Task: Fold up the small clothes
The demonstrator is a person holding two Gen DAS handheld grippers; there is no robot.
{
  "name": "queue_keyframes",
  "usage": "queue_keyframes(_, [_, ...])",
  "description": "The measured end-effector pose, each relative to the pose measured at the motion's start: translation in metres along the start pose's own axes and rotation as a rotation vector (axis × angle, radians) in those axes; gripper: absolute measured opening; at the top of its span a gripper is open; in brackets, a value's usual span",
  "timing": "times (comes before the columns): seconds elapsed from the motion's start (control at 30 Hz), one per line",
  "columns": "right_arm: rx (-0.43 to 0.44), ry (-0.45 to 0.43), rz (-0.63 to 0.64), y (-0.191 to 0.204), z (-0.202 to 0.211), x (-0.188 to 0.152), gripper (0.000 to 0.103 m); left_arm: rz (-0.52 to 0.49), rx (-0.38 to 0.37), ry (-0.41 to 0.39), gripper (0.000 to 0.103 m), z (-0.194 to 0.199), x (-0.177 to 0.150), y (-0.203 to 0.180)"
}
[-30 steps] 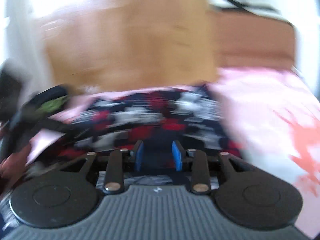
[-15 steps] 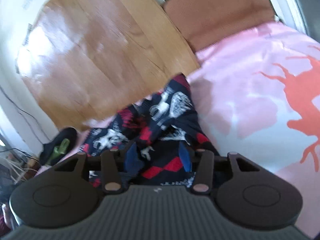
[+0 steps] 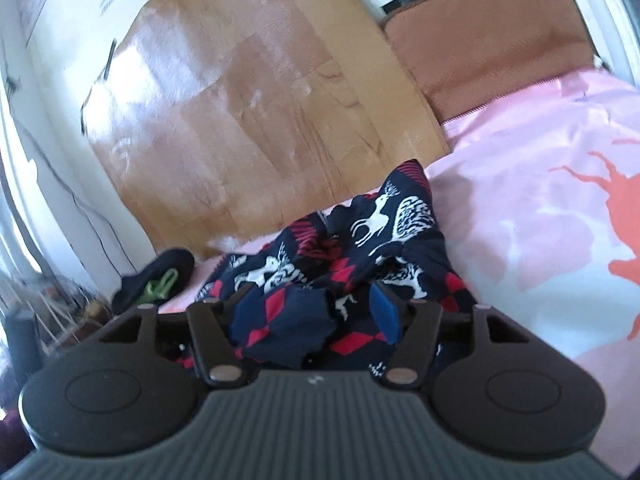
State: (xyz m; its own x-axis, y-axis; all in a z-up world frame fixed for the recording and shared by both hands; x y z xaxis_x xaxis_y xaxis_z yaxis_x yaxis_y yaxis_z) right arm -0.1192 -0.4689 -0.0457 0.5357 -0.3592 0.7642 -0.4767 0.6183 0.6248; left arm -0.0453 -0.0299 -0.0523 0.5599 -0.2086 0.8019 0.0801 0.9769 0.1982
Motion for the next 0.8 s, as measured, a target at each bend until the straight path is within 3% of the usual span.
queue_keyframes(0.13, [0.024,-0.024,-0.067,-0.009,0.003,0.004,0.065,0.026,-0.014,0.01,0.029,-0.003,0.002,0.003])
queue_keyframes(0.3, [0.031,-0.032,-0.052,-0.007,0.004,0.005,0.066,0.031,-0.022,0.011,0.029,-0.003,0.002,0.004])
queue_keyframes(0.8, [-0.019,-0.108,-0.164,-0.026,0.015,0.011,0.07,-0.024,-0.02,-0.015,0.03,0.001,0.0,-0.002])
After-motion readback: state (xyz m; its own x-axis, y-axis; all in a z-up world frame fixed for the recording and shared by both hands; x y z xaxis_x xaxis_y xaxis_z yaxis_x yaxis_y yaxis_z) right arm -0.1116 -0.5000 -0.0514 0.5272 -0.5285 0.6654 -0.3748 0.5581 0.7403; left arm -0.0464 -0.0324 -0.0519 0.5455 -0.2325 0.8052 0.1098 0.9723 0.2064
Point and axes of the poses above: each gripper's, at about its wrist camera, not at the fingertips, and z roughly against the way its jaws point, y to its left, x to its top, the point moved 7 cm from there along -z, roughly the way its jaws point, and after that the axes turned 11 degrees about x, right-handed, at the moved point
